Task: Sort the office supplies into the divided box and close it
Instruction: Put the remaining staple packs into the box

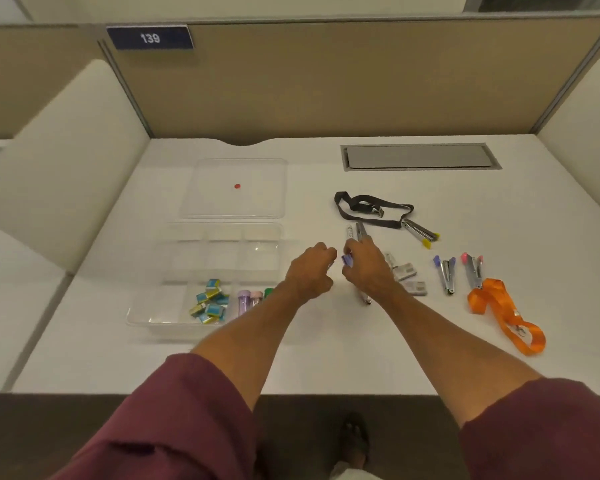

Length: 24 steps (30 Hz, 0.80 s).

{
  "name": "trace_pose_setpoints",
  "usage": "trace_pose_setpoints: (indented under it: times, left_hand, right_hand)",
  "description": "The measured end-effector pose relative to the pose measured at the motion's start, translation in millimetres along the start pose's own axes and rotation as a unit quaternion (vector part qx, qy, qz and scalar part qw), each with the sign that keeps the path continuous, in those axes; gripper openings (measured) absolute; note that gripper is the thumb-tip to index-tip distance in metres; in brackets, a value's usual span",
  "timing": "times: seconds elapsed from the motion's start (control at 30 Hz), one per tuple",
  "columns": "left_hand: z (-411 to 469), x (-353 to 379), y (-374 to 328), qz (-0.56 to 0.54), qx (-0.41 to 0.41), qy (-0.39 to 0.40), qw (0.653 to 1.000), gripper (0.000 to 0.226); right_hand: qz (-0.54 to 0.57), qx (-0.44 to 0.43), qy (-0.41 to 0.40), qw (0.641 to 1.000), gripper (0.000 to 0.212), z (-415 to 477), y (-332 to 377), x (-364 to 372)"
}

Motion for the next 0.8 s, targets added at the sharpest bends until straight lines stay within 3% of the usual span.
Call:
trace_pose_setpoints:
  times: [0.3, 0.57, 0.8]
  left_hand:
    - [-82, -72, 136, -0.019, -0.075, -0.068, 0.995, 0.037]
    - [-143, -98, 230, -0.059, -0.158, -0.116, 0.979, 0.038]
    - [-161, -75, 261, -0.086, -0.201, -0.038, 0.975, 0.041]
  right_hand:
    - [0.050, -0.086, 0.035, 0.994, 0.025, -7, 163, 54]
    - [0.071, -0.128, 0.066, 0.987, 0.021, -20, 254, 109]
    - [0.063, -0.140, 0.092, 0.984, 0.030, -21, 287, 133]
Point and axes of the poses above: each hand's wrist, its own z-axis towards the middle knuckle, its own x-axis out of the palm, y = z × x, the point moved 3 cm from there along z, towards the middle knuckle
